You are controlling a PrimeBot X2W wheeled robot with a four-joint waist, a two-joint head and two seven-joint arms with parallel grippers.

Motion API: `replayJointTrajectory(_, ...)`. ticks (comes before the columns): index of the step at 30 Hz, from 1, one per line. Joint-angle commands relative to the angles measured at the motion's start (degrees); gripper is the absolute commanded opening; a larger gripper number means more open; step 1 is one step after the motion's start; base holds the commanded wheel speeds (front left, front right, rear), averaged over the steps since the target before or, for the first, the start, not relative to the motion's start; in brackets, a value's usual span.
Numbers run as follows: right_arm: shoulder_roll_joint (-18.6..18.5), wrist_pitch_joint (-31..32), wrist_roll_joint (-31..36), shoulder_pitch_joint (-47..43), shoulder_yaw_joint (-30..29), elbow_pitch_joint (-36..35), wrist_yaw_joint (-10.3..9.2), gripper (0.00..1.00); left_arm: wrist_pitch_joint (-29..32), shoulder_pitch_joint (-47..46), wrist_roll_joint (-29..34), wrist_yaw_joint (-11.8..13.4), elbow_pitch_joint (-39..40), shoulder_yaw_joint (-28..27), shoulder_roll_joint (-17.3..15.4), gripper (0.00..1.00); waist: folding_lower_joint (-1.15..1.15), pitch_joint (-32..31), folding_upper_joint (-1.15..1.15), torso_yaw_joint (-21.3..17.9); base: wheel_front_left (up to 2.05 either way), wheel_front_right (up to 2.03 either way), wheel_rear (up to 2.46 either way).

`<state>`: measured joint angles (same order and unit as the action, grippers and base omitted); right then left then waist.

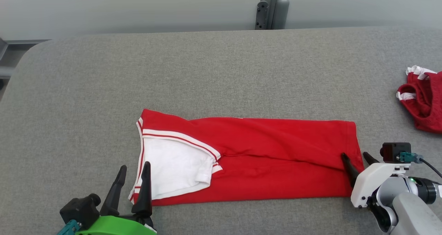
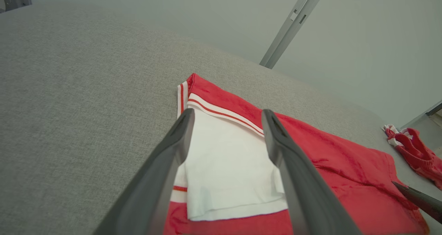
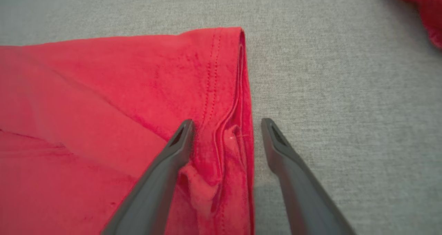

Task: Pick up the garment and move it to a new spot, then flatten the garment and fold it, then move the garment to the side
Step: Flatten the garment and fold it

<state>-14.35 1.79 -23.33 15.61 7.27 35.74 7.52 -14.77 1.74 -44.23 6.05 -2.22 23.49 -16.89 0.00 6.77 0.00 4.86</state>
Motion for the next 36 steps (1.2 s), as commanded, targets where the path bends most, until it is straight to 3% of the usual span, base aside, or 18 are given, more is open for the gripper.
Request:
replayJointTrajectory(1,-0.2,0.4,0.5,0.1,0.0,0.8,-0.07,1.0,-0.4,-0.7,0.1,-0.3,-0.1,-0.4,0.2,1.0,0.0,0.1,0.0,0.2,0.0,0.0,0.0)
replayJointTrajectory(5,0.3,1.9,-0.1,-0.1,1.2,2.1,-0.07,1.0,-0.4,-0.6,0.4,-0.4,-0.3,-0.7,0.4,1.0,0.0,0.2,0.0,-0.1,0.0,0.0,0.0)
replayJointTrajectory(6,0.4,2.3,-0.2,-0.1,1.7,2.3,-0.07,0.88,-0.4,-0.6,0.4,-0.5,-0.3,-0.7,0.5,1.0,0.0,0.2,0.0,-0.2,0.0,0.0,0.0)
replayJointTrajectory(7,0.4,2.5,-0.4,0.0,2.0,2.4,-0.07,0.48,-0.4,-0.6,0.3,-0.6,-0.3,-0.8,0.6,1.0,0.0,0.2,0.0,-0.3,0.0,0.0,0.0)
replayJointTrajectory(9,0.6,3.2,-0.9,0.1,2.6,2.8,-0.07,0.04,-0.4,-0.7,0.4,-0.6,-0.4,-0.9,0.6,1.0,0.0,0.1,0.0,-0.6,0.0,0.0,0.0)
replayJointTrajectory(10,0.7,3.4,-1.2,0.2,2.9,2.9,-0.06,0.0,-0.4,-0.7,0.5,-0.7,-0.4,-0.9,0.6,1.0,0.0,0.1,0.0,-0.8,0.0,0.0,0.0)
replayJointTrajectory(19,-2.0,2.1,-3.4,3.5,2.3,1.3,-0.14,0.0,-0.4,-0.3,1.0,-0.8,-0.2,-1.4,0.2,1.0,0.0,-0.6,0.0,-3.4,0.0,0.0,0.0)
replayJointTrajectory(28,-8.4,3.6,-4.5,2.1,-3.2,-3.0,-0.1,0.0,-0.4,-1.8,2.6,-0.5,-0.4,-1.8,-0.5,1.0,0.0,-1.1,0.0,-5.7,0.0,0.0,0.0)
replayJointTrajectory(36,-7.9,6.2,-6.9,-0.4,-4.6,-12.0,-0.08,0.0,-0.5,-3.0,4.9,-0.3,-1.5,-3.0,-0.6,1.0,0.0,-2.0,0.0,-6.1,0.0,0.0,0.0)
